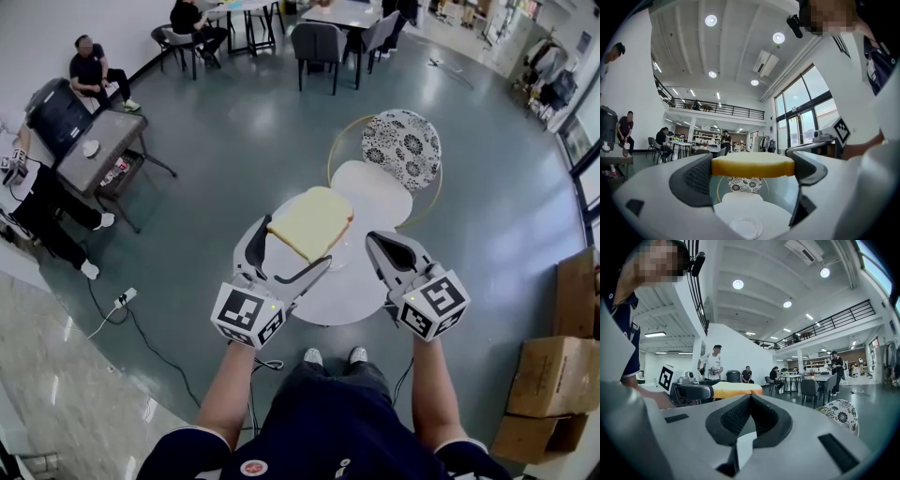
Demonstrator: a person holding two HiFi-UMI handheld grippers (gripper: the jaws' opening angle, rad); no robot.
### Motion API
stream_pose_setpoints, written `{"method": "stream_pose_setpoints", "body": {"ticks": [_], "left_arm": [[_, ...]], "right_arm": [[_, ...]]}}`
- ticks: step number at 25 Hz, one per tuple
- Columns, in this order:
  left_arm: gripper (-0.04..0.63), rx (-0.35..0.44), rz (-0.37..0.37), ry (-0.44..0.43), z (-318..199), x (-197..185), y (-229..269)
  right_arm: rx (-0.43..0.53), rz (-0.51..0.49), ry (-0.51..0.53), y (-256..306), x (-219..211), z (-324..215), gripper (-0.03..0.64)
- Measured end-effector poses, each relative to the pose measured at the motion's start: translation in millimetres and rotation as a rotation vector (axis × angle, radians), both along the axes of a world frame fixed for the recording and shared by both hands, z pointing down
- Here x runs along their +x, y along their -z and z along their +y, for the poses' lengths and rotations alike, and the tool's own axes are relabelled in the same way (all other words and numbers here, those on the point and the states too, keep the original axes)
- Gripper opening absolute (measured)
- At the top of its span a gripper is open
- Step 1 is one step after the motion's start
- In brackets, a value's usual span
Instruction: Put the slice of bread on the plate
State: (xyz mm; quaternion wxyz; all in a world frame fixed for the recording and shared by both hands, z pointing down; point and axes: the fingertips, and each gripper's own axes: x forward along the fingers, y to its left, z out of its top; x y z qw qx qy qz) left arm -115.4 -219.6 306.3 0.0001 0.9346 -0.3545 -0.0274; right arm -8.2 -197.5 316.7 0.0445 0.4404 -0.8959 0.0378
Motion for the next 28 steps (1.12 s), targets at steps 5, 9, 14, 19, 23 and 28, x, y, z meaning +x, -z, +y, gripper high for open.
{"method": "stream_pose_setpoints", "body": {"ticks": [5,9,14,19,23,28], "left_arm": [[0.534,-0.01,0.001,0.015,-14,2,-6],[0.533,-0.008,-0.004,0.036,-22,8,-5],[0.534,0.003,-0.01,0.073,-29,18,1],[0.533,0.012,-0.027,0.11,-32,30,3],[0.534,0.001,-0.045,0.134,-33,41,-3],[0.534,-0.007,-0.057,0.152,-32,51,-10]], "right_arm": [[-0.002,0.002,0.021,-3,1,-16,0.008],[0.008,-0.006,0.044,0,7,-27,0.008],[0.023,-0.014,0.082,6,17,-38,0.008],[0.031,-0.03,0.116,7,30,-46,0.008],[0.026,-0.044,0.143,6,37,-49,0.008],[0.019,-0.055,0.168,2,45,-49,0.008]]}}
